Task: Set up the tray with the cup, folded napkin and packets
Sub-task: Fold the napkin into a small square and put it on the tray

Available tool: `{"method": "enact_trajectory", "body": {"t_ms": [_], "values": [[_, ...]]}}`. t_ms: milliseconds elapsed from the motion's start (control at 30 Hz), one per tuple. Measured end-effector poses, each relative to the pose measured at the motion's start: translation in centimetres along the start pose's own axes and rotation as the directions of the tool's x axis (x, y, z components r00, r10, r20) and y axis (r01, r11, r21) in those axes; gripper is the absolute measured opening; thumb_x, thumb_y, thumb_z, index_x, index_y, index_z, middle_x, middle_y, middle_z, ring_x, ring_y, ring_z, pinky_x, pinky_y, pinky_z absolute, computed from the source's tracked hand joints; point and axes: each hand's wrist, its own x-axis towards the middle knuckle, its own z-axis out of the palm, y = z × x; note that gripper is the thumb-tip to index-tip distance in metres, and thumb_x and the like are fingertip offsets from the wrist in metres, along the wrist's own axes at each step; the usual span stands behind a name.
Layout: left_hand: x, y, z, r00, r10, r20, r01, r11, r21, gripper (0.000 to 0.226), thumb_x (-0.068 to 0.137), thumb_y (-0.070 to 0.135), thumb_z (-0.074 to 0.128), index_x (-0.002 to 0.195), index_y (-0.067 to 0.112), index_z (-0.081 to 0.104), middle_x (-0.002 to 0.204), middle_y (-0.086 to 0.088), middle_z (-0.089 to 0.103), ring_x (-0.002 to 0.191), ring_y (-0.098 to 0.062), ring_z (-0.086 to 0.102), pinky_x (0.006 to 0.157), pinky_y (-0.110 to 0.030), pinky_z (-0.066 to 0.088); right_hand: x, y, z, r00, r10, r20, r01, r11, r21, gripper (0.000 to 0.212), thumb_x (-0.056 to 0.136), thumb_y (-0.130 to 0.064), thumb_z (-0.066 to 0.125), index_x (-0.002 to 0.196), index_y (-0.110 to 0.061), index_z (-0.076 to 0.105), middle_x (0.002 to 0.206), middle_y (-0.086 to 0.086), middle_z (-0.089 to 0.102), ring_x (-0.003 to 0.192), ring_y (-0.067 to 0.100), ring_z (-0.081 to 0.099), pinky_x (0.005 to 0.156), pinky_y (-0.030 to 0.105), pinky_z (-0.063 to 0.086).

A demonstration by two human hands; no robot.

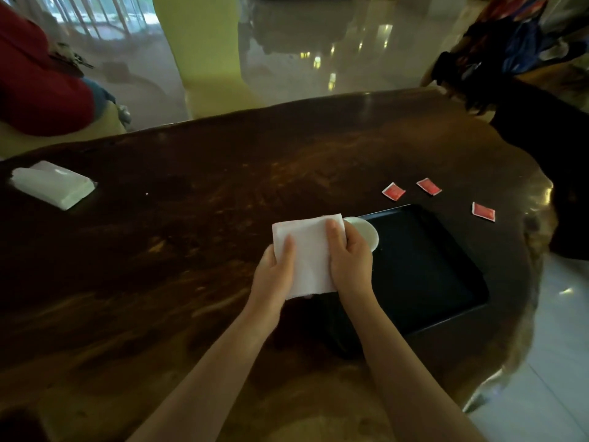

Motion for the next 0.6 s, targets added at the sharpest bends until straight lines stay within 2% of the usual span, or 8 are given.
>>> {"method": "enact_trajectory", "body": {"t_ms": [100,167,233,300,367,467,533,600], "values": [[-1.1,-0.5,4.4,0.982,0.168,-0.087,-0.162,0.984,0.068,0.031,0.092,0.049,0.039,0.113,0.027,0.044,0.092,-0.001,0.059,0.076,-0.016,0.064,0.045,-0.021,0.049,1.3,1.5,-3.8,0.990,0.139,0.004,-0.138,0.989,-0.048,0.030,0.097,-0.043,0.033,0.095,-0.023,0.055,0.077,-0.008,0.055,0.069,0.004,0.055,0.056,0.018,0.037],[-0.8,-0.7,7.9,0.962,0.233,-0.139,-0.219,0.970,0.106,0.029,0.093,0.046,0.038,0.111,0.024,0.045,0.094,-0.002,0.059,0.077,-0.017,0.064,0.044,-0.021,0.047,2.1,3.2,-7.0,0.957,0.274,0.098,-0.267,0.960,-0.078,0.029,0.097,-0.045,0.032,0.098,-0.023,0.051,0.080,-0.007,0.054,0.069,0.005,0.055,0.054,0.018,0.039],[-0.3,-1.1,11.8,0.954,0.245,-0.175,-0.219,0.963,0.157,0.031,0.093,0.046,0.038,0.112,0.024,0.045,0.099,-0.005,0.059,0.081,-0.019,0.064,0.050,-0.025,0.051,2.6,5.2,-10.6,0.924,0.331,0.190,-0.314,0.942,-0.117,0.032,0.096,-0.046,0.036,0.103,-0.020,0.053,0.084,-0.003,0.057,0.070,0.008,0.058,0.051,0.018,0.044],[-0.1,-1.8,15.9,0.953,0.246,-0.174,-0.214,0.959,0.186,0.029,0.092,0.047,0.037,0.110,0.025,0.044,0.098,-0.006,0.059,0.079,-0.018,0.064,0.050,-0.026,0.052,3.5,7.0,-14.1,0.939,0.297,0.175,-0.279,0.953,-0.118,0.033,0.095,-0.045,0.039,0.106,-0.018,0.054,0.088,0.000,0.059,0.073,0.010,0.059,0.051,0.019,0.044],[-0.2,-2.2,19.9,0.954,0.237,-0.184,-0.204,0.962,0.182,0.023,0.093,0.046,0.037,0.104,0.026,0.043,0.091,-0.004,0.058,0.075,-0.014,0.062,0.041,-0.020,0.047,5.0,8.5,-17.3,0.963,0.238,0.126,-0.221,0.965,-0.138,0.029,0.095,-0.042,0.042,0.102,-0.018,0.056,0.085,-0.001,0.059,0.072,0.009,0.059,0.049,0.018,0.043],[0.4,-2.3,24.5,0.960,0.176,-0.216,-0.156,0.982,0.104,0.025,0.093,0.043,0.040,0.103,0.022,0.048,0.087,-0.001,0.058,0.074,-0.011,0.061,0.036,-0.017,0.045,7.7,10.3,-21.0,0.975,0.192,0.114,-0.174,0.973,-0.154,0.027,0.095,-0.038,0.044,0.093,-0.015,0.059,0.079,-0.001,0.058,0.067,0.010,0.057,0.048,0.018,0.043],[1.0,-2.6,26.3,0.979,0.098,-0.180,-0.097,0.995,0.016,0.029,0.092,0.040,0.046,0.110,0.018,0.051,0.090,0.000,0.059,0.077,-0.012,0.062,0.040,-0.021,0.049,9.3,11.6,-22.7,0.973,0.192,0.130,-0.170,0.972,-0.162,0.026,0.095,-0.039,0.044,0.092,-0.017,0.059,0.078,-0.002,0.058,0.069,0.011,0.058,0.049,0.020,0.045],[1.5,-3.2,27.3,0.999,0.008,-0.036,-0.012,0.993,-0.117,0.033,0.090,0.033,0.054,0.118,0.016,0.050,0.102,-0.003,0.062,0.086,-0.015,0.064,0.051,-0.024,0.054,10.9,12.9,-24.1,0.968,0.202,0.148,-0.177,0.970,-0.164,0.027,0.095,-0.039,0.044,0.093,-0.017,0.058,0.081,0.001,0.058,0.071,0.013,0.058,0.052,0.022,0.048]]}}
